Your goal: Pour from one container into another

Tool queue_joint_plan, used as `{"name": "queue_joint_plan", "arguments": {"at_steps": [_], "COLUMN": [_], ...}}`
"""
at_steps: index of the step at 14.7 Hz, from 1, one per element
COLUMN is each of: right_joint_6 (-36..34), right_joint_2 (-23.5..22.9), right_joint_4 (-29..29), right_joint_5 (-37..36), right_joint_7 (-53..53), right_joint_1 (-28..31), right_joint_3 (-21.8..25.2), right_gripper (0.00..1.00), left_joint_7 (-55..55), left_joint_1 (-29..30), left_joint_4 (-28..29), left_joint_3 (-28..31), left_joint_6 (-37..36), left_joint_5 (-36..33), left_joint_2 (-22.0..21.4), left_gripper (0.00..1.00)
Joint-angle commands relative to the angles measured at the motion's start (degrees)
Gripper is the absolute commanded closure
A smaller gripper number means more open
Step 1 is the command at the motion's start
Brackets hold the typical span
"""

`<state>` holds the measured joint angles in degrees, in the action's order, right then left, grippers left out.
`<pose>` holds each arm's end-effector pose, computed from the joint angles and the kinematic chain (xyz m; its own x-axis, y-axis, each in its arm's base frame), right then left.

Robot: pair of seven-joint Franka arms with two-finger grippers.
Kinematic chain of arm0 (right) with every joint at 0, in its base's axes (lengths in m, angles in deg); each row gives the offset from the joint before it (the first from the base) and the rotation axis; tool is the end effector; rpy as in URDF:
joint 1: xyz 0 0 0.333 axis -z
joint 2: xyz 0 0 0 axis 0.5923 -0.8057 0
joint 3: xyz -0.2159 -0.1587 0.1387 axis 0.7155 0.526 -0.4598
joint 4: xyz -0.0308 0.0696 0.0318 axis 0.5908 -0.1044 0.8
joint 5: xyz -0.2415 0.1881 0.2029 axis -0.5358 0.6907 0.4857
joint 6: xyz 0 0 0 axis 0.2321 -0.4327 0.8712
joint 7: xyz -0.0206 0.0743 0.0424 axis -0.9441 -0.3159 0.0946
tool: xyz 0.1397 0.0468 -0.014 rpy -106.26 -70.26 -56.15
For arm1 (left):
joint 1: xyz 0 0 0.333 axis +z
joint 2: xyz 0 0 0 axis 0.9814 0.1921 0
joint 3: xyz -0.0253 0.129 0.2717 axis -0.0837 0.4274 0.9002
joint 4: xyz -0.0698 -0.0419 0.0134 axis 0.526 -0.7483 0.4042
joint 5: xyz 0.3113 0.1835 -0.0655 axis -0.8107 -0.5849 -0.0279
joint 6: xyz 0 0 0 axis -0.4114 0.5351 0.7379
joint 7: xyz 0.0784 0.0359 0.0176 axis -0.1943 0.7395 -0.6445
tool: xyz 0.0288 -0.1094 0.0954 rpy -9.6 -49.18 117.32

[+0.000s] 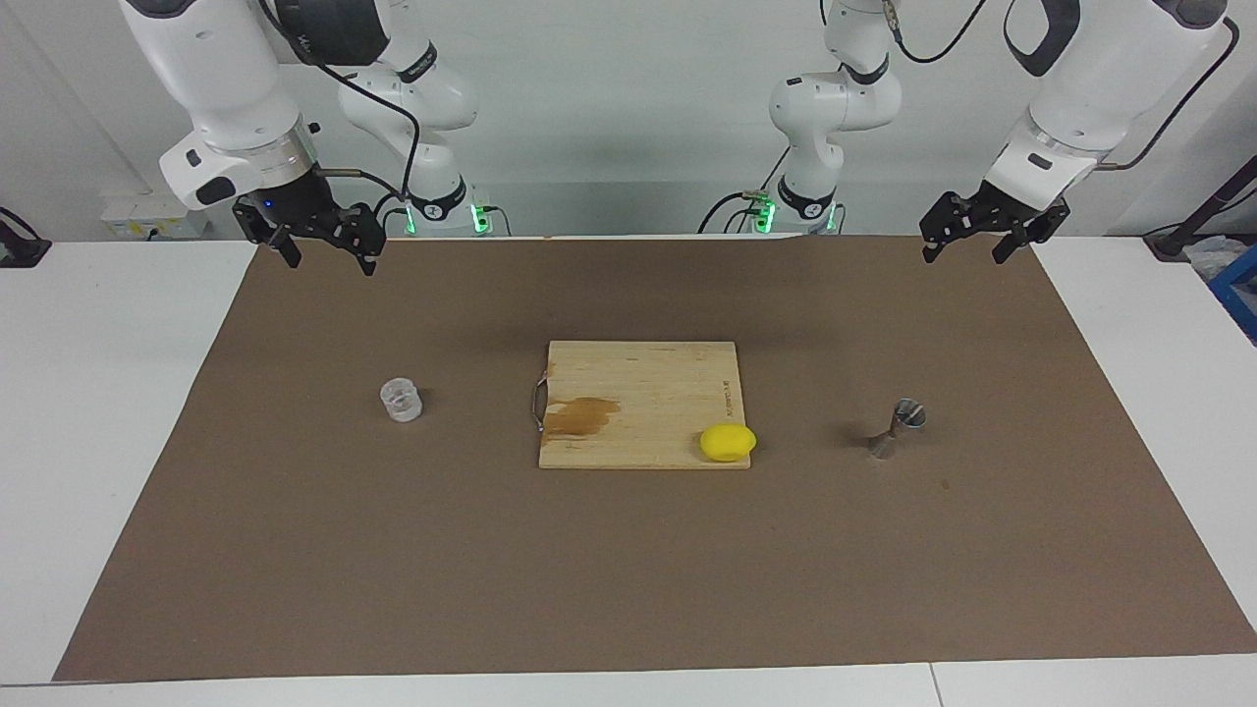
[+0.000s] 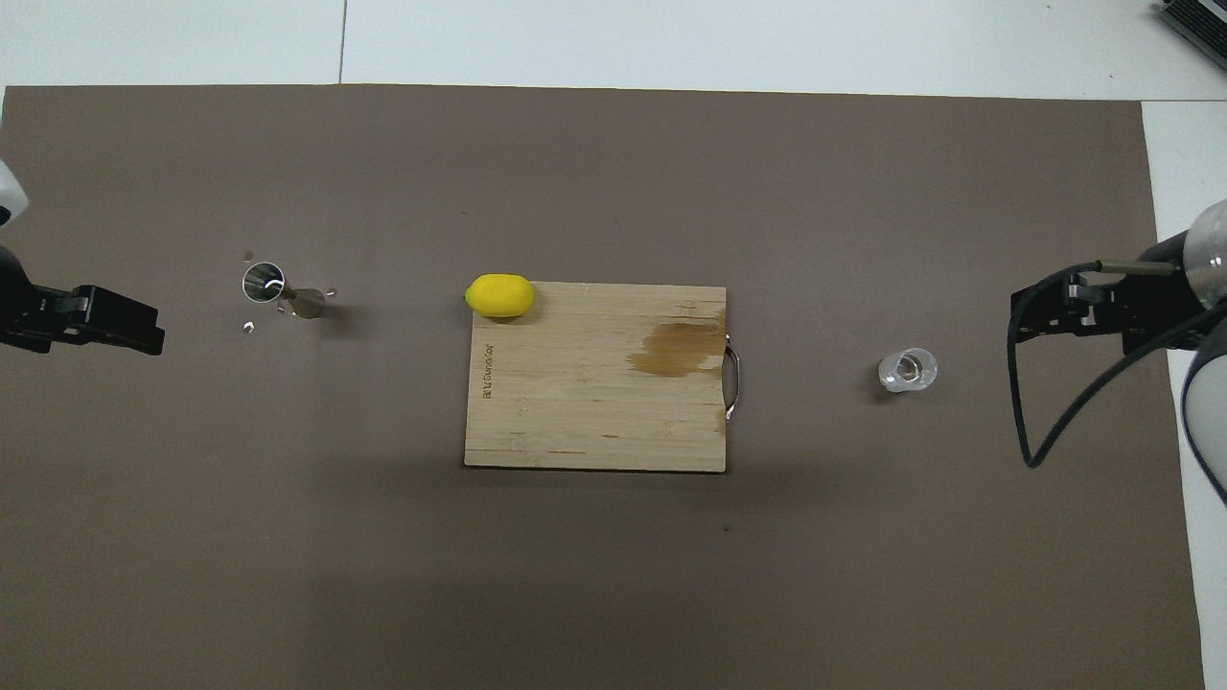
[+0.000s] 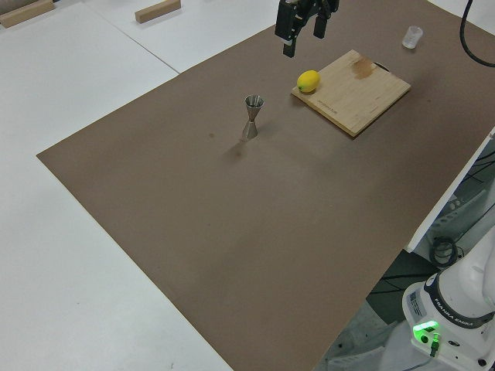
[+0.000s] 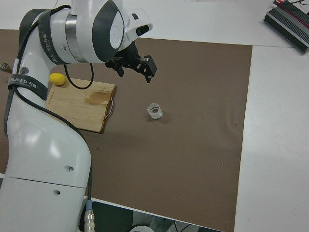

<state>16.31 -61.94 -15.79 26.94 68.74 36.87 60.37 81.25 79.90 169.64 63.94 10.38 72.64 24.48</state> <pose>0.5144 0.0264 0.5579 0.9879 -0.1402 -0.0664 -0.1377 -0.9896 0.0410 0.5081 -0.0321 0.5627 0.9927 -0.0881 -0.0826 -0.0865 -0.9960 0.0219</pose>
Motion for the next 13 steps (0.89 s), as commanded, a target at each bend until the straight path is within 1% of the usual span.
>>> {"name": "queue_joint_plan", "arguments": {"at_steps": [1, 6, 8, 9, 11, 13], "right_joint_6": [-0.43, -0.43, -0.43, -0.43, -0.52, -0.52], "right_joint_2": [0.37, 0.37, 0.37, 0.37, 0.37, 0.37], "right_joint_4": [-0.14, -0.14, -0.14, -0.14, -0.14, -0.14], "right_joint_5": [1.07, 1.07, 1.07, 1.07, 1.07, 1.07], "right_joint_7": [1.05, 1.05, 1.05, 1.05, 1.05, 1.05], "right_joint_1": [1.03, 1.03, 1.02, 1.03, 1.03, 1.03], "right_joint_3": [-0.4, -0.4, -0.4, -0.4, -0.4, -0.4], "right_gripper": [0.0, 0.0, 0.0, 0.0, 0.0, 0.0], "left_joint_7": [-0.35, -0.43, 0.09, 0.27, 2.36, 7.53], "left_joint_1": [-0.36, -0.36, 0.43, 0.52, 0.61, 2.53], "left_joint_4": [-0.54, 0.33, 0.51, 0.42, 1.38, 1.92], "left_joint_3": [0.32, 0.76, 0.85, 0.94, 0.94, 1.12], "left_joint_6": [-0.5, -1.11, -0.41, -1.19, -1.46, -1.2], "left_joint_5": [-0.51, -0.33, 1.15, 1.94, 2.65, 5.28], "left_joint_2": [-0.42, -0.86, -0.68, -0.59, -0.51, 0.46], "left_gripper": [0.0, 0.0, 0.0, 0.0, 0.0, 0.0]}}
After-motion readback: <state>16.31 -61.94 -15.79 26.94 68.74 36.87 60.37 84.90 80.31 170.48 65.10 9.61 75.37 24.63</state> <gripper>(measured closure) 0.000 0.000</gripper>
